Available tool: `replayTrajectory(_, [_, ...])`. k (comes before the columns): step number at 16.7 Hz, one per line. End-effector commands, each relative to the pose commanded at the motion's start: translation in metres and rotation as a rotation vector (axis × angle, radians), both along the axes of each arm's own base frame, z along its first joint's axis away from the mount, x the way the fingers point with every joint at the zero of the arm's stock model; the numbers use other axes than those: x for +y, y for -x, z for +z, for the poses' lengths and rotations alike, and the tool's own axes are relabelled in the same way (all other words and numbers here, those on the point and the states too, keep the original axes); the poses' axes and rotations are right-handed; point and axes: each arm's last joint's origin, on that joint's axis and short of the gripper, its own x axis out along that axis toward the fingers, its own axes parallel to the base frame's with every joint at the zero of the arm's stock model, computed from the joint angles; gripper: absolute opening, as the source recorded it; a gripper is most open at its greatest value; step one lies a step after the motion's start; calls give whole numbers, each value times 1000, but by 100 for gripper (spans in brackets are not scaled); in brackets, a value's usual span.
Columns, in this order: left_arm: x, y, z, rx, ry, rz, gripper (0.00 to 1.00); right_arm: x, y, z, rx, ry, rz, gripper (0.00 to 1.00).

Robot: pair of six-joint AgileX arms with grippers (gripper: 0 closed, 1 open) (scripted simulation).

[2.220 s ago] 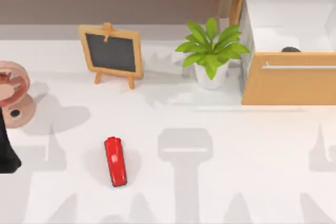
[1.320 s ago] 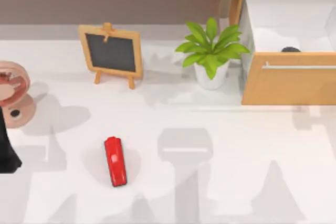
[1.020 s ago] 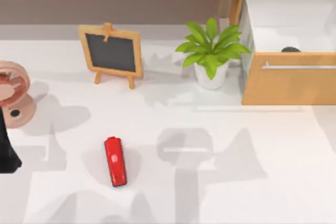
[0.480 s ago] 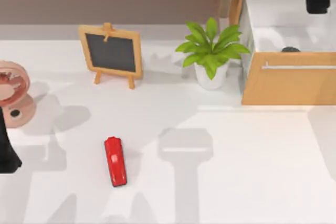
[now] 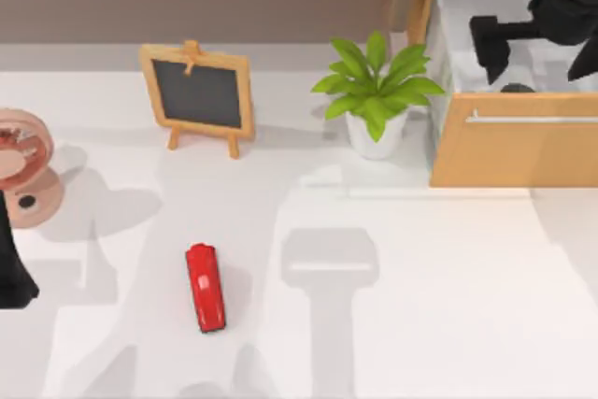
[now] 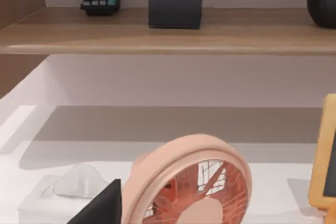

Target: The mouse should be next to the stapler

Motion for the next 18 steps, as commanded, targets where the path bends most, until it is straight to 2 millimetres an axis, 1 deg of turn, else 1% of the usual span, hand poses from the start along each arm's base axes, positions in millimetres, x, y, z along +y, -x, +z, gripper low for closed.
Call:
replayTrajectory(2, [0,0,0,0,0,0,100,-2,-5,-16,61,13,-17,100])
replayTrajectory(3, [0,0,0,0,0,0,100,-3,-6,-20,76,16,-23,100])
replayTrajectory(11, [0,0,0,0,0,0,100,-1,-6,-23,83,17,-23,100])
replayTrajectory(18, [0,0,0,0,0,0,100,-2,-6,-32,83,17,-26,100])
